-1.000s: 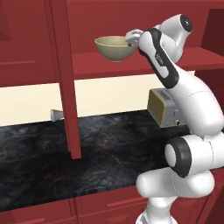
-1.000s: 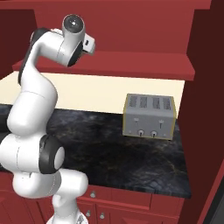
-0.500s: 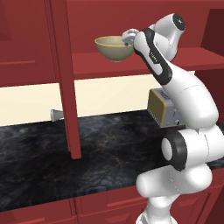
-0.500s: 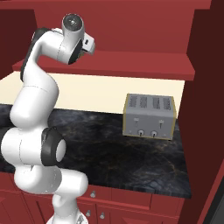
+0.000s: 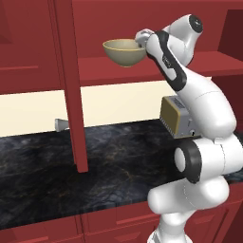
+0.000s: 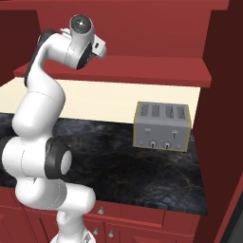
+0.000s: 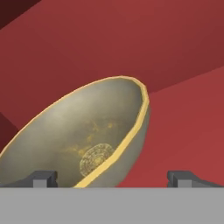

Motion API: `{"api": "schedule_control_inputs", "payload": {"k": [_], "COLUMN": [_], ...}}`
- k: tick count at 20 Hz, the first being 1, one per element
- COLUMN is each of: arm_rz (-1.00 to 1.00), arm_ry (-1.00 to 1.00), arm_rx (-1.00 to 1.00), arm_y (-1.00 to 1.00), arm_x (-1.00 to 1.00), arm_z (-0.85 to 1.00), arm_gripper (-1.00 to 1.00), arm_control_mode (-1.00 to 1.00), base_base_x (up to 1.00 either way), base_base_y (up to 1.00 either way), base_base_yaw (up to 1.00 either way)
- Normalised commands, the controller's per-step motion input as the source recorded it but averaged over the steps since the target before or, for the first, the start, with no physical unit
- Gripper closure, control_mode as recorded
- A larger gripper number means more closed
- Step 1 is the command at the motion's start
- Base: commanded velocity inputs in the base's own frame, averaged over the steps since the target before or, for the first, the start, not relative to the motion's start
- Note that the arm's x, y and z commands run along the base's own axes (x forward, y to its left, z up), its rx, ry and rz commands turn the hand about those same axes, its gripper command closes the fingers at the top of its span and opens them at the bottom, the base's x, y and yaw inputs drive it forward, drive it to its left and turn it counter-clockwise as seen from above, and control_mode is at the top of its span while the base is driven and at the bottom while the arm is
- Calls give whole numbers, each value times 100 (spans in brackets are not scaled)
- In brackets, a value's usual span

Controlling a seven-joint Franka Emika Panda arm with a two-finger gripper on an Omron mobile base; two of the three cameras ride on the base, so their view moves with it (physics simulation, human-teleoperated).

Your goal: Move the bowls from the cabinet to the plates on the dining table.

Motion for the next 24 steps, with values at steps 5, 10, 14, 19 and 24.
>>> {"api": "schedule_control_inputs", "payload": {"k": [5, 10, 14, 19, 24], "arm_rz": [-17, -4, 0, 0, 0], "arm_ry": [0, 0, 2, 2, 13], "arm_rx": [0, 0, 7, 1, -6], "arm_y": [7, 1, -6, 0, 5], "arm_x": [18, 13, 2, 4, 24], "arm_z": [0, 0, 0, -4, -28], "arm_gripper": [-100, -100, -100, -100, -100], "arm_control_mode": [-100, -100, -100, -100, -100], "base_base_x": [0, 0, 0, 0, 0], "base_base_y": [0, 0, 0, 0, 0], "base_base_yaw": [0, 0, 0, 0, 0]}}
